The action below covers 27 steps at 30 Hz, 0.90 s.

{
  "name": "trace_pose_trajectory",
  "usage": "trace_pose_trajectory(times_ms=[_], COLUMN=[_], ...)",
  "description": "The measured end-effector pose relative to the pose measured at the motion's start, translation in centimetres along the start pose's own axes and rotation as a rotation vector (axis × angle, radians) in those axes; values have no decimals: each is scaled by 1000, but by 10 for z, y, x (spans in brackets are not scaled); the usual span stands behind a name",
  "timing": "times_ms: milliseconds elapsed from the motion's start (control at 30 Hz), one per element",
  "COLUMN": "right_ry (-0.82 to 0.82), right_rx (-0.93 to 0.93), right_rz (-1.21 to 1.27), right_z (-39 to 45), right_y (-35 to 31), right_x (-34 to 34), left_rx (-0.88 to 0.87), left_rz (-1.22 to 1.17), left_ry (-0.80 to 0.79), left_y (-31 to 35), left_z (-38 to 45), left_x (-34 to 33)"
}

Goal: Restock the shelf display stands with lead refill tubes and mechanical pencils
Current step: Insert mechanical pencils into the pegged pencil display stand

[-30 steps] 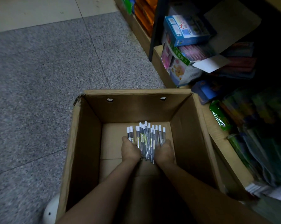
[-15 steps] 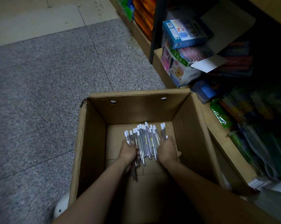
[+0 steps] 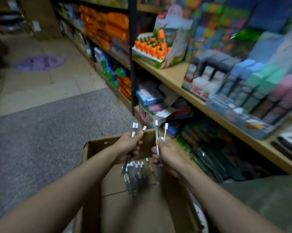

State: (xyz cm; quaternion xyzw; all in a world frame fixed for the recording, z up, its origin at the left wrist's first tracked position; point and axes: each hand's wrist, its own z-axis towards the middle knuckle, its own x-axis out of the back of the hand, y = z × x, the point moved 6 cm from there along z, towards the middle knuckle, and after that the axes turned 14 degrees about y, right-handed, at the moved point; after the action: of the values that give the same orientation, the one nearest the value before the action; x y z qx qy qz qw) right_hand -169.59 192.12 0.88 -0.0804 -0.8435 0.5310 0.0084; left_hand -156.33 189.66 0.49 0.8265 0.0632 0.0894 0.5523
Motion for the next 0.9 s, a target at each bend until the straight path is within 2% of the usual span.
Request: trace_pose_trajectory(times_ms=[133, 233, 400, 500, 633, 700, 767, 800, 867, 900], right_ry=[-100, -120, -34, 127, 608, 855, 1007, 1031, 986, 952], right_rx=[105, 214, 250, 257, 741, 895, 873, 821, 718, 692], right_rz=[46, 40, 66, 93, -306, -576, -908, -1071, -1312, -1355], right_z=[-55, -89, -121, -135, -170, -189, -193, -187, -166, -155], right_y=[-61, -95, -117, -125, -184, -210, -218, -214, -195, -187], right_x=[28, 53, 89, 117, 193, 234, 261, 269, 275, 274], left_rx=[-127, -143, -25, -16, -47, -65, -85, -86, -81, -82], left_rz=[-168, -249, -351, -445, -472, -459, -421, -403, -371, -360], left_ry=[-157, -250, -440, -448, -421, -394, -382, -377, -368, -370], left_y=[73, 99, 115, 127, 133, 131, 127, 125, 119, 116], left_z=[-48, -85, -118, -119, -111, -106, -102, -100, -98, -97], left_x=[-41, -70, -104, -106, -109, -111, -116, -119, -125, -129])
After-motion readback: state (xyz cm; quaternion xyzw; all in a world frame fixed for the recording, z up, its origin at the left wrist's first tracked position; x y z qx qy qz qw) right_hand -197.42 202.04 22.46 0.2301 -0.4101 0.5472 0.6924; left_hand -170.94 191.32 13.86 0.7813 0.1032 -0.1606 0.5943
